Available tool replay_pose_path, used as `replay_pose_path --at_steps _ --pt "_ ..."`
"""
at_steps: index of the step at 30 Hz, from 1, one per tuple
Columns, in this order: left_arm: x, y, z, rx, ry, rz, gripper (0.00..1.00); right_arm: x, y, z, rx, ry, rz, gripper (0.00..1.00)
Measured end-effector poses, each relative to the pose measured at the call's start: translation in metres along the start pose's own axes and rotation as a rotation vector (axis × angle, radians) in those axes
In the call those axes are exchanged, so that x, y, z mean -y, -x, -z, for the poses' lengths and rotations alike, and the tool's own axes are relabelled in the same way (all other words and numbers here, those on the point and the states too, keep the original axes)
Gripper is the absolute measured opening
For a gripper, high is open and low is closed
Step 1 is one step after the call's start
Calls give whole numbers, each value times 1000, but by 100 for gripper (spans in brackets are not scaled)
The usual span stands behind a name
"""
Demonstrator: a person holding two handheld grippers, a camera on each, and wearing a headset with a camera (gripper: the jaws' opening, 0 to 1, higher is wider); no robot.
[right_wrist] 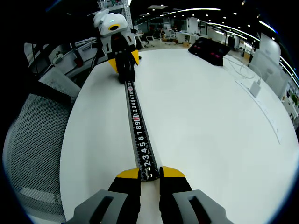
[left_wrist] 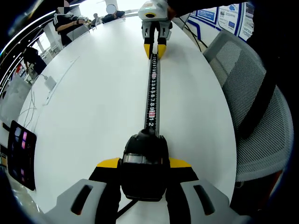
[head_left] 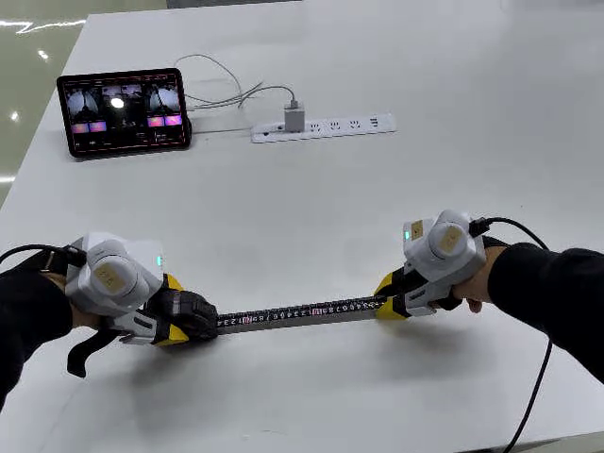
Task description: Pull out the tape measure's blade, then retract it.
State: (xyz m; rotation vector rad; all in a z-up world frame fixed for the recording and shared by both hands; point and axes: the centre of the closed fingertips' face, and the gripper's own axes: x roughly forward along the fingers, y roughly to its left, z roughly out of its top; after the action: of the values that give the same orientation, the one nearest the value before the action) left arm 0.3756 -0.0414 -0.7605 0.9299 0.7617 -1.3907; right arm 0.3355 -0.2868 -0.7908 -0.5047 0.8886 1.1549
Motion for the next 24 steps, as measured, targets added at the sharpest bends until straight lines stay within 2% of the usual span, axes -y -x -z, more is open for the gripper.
replay_pose_path --at_steps 1,3,7,14,15,16,18,19,21,24 --pt "0 0 0 -1 -1 -1 31 0 0 0 -4 18 3 11" --pt "0 0 0 -6 -6 -3 32 0 0 0 0 8 6 12" --pt "0 0 0 -36 -18 4 32 0 -1 0 -8 12 17 12" --pt "-2 1 2 -44 7 -2 35 0 0 0 -30 14 22 14" --pt "-2 2 2 -44 12 0 35 1 0 0 -27 0 22 15" --pt "-2 2 2 -43 26 4 35 2 1 0 -19 -52 26 16" --pt "-6 4 2 -40 35 -10 38 6 3 0 -19 -45 45 20" --pt "-11 5 3 -38 56 -18 41 7 4 0 -18 -41 51 21" --pt "-14 6 4 -35 82 -25 45 7 6 2 -19 -49 51 22" --pt "-16 11 1 -12 114 -37 48 7 9 4 -20 -88 63 24"
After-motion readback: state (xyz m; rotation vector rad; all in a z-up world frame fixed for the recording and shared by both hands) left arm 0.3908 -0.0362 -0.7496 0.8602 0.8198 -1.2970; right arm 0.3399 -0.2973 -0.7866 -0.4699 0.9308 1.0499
